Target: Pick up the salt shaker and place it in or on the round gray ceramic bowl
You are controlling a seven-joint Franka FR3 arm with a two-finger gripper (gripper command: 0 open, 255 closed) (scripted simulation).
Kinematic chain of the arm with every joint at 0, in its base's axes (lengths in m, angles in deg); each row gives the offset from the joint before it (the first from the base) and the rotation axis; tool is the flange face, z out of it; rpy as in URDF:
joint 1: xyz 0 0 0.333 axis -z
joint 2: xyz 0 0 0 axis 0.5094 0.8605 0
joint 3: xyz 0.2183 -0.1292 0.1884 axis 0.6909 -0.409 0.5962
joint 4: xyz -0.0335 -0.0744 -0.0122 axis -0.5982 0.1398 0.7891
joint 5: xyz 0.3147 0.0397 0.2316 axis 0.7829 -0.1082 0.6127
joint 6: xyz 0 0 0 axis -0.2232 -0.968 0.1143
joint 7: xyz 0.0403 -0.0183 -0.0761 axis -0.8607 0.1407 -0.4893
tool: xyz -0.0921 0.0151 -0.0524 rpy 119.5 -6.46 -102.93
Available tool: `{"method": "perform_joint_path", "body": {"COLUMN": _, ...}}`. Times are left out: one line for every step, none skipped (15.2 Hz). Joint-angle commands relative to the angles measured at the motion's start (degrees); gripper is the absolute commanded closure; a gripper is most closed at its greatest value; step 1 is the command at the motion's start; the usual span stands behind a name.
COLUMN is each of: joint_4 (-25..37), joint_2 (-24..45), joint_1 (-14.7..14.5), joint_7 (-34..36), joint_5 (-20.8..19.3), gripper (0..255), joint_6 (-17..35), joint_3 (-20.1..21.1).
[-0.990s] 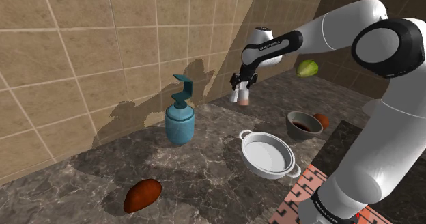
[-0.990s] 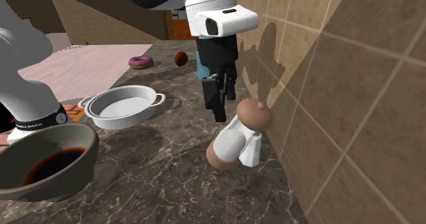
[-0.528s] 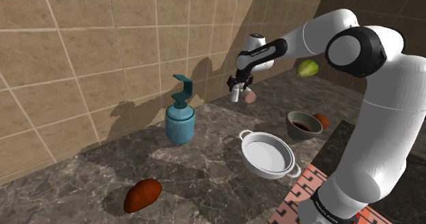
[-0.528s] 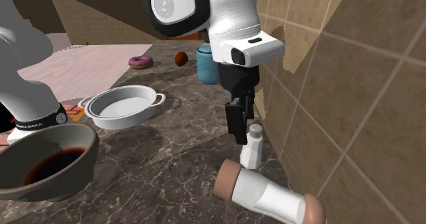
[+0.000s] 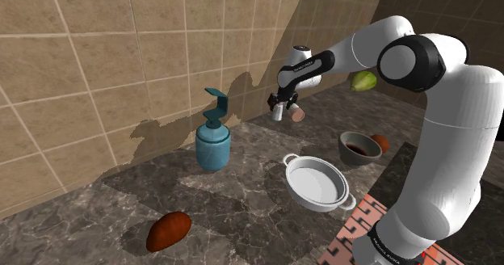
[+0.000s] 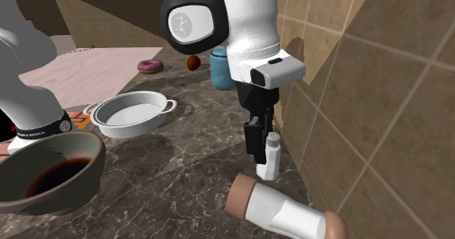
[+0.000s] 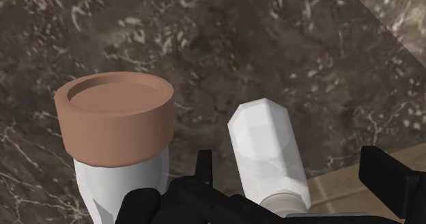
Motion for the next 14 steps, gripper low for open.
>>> {"method": "perform_joint_path", "body": {"joint_4": 0.0, "joint_2": 0.03, "joint_1": 0.0, "joint_7": 0.0, "joint_5": 0.0, "gripper": 0, "joint_6": 0.04, "joint_3": 0.0}}
{"method": "perform_joint_path", "body": {"joint_4": 0.0, "joint_2": 0.03, "joint_1": 0.0, "joint_7": 0.0, "joint_5": 0.0, "gripper": 0, "joint_6": 0.04, "joint_3": 0.0}}
{"method": "perform_joint_path", "body": {"joint_4": 0.0, "joint_2": 0.02, "joint_1": 0.0, "joint_7": 0.0, "joint_5": 0.0, "gripper": 0, "joint_6": 0.03, "joint_3": 0.0}}
{"method": "perform_joint_path", "body": {"joint_4": 0.0, "joint_2": 0.03, "joint_1": 0.0, "joint_7": 0.0, "joint_5": 0.0, "gripper": 0, "joint_6": 0.04, "joint_3": 0.0}}
{"method": "perform_joint_path", "body": {"joint_4": 0.0, "joint_2": 0.03, "joint_1": 0.0, "joint_7": 0.0, "joint_5": 0.0, "gripper": 255, "joint_6": 0.04, "joint_3": 0.0}}
{"method": "perform_joint_path", "body": {"joint_4": 0.0, "joint_2": 0.03, "joint_1": 0.0, "joint_7": 0.0, "joint_5": 0.0, "gripper": 255, "joint_6": 0.04, "joint_3": 0.0}}
{"method": "perform_joint_path", "body": {"joint_4": 0.0, "joint_2": 0.03, "joint_1": 0.0, "joint_7": 0.0, "joint_5": 0.0, "gripper": 255, "joint_6": 0.04, "joint_3": 0.0}}
{"method": "perform_joint_path", "body": {"joint_4": 0.0, "joint_2": 0.02, "joint_1": 0.0, "joint_7": 0.0, "joint_5": 0.0, "gripper": 255, "joint_6": 0.03, "joint_3": 0.0}}
{"method": "perform_joint_path", "body": {"joint_4": -0.01, "joint_2": 0.01, "joint_1": 0.0, "joint_7": 0.01, "joint_5": 0.0, "gripper": 255, "joint_6": 0.03, "joint_3": 0.0}}
{"method": "perform_joint_path", "body": {"joint_4": 0.0, "joint_2": 0.02, "joint_1": 0.0, "joint_7": 0.0, "joint_5": 0.0, "gripper": 255, "joint_6": 0.03, "joint_3": 0.0}}
{"method": "perform_joint_path", "body": {"joint_4": 0.01, "joint_2": 0.03, "joint_1": 0.0, "joint_7": 0.01, "joint_5": 0.0, "gripper": 255, "joint_6": 0.03, "joint_3": 0.0}}
{"method": "perform_joint_path", "body": {"joint_4": 0.0, "joint_2": 0.02, "joint_1": 0.0, "joint_7": 0.0, "joint_5": 0.0, "gripper": 255, "joint_6": 0.04, "joint_3": 0.0}}
{"method": "perform_joint_path", "body": {"joint_4": -0.01, "joint_2": 0.01, "joint_1": 0.0, "joint_7": 0.01, "joint_5": 0.0, "gripper": 255, "joint_6": 0.04, "joint_3": 0.0}}
{"method": "perform_joint_path", "body": {"joint_4": 0.0, "joint_2": 0.03, "joint_1": 0.0, "joint_7": 0.0, "joint_5": 0.0, "gripper": 255, "joint_6": 0.04, "joint_3": 0.0}}
